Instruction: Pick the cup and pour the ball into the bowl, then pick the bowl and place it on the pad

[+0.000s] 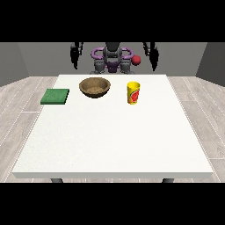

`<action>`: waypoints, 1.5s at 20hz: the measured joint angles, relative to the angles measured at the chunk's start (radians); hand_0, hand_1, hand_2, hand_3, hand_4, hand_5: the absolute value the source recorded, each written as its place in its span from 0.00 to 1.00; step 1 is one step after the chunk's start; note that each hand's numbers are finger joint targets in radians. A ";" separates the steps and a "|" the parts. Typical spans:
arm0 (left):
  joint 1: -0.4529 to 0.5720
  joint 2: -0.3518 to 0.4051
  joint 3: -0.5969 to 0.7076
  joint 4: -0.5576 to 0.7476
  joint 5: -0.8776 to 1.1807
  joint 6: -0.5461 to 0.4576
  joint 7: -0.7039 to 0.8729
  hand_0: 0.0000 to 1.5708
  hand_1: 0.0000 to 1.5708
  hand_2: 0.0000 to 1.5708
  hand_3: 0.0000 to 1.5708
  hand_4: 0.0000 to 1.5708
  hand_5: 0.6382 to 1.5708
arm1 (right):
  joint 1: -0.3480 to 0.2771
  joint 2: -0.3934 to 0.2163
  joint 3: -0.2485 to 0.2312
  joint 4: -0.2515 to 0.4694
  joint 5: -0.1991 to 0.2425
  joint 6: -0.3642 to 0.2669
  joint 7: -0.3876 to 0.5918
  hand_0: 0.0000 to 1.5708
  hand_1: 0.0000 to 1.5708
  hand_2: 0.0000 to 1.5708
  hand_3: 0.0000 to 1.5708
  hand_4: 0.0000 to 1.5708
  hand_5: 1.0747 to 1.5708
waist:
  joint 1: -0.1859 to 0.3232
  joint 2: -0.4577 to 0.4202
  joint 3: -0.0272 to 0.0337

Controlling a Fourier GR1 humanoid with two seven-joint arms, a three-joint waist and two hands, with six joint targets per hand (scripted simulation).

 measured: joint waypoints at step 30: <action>-0.308 -0.049 0.044 0.268 -0.030 0.172 -0.448 0.00 0.00 0.00 0.00 0.00 0.89 | -0.150 -0.124 -0.235 0.390 -0.186 0.273 -0.568 0.00 0.00 0.00 0.00 0.00 0.95 | -0.071 0.230 0.0136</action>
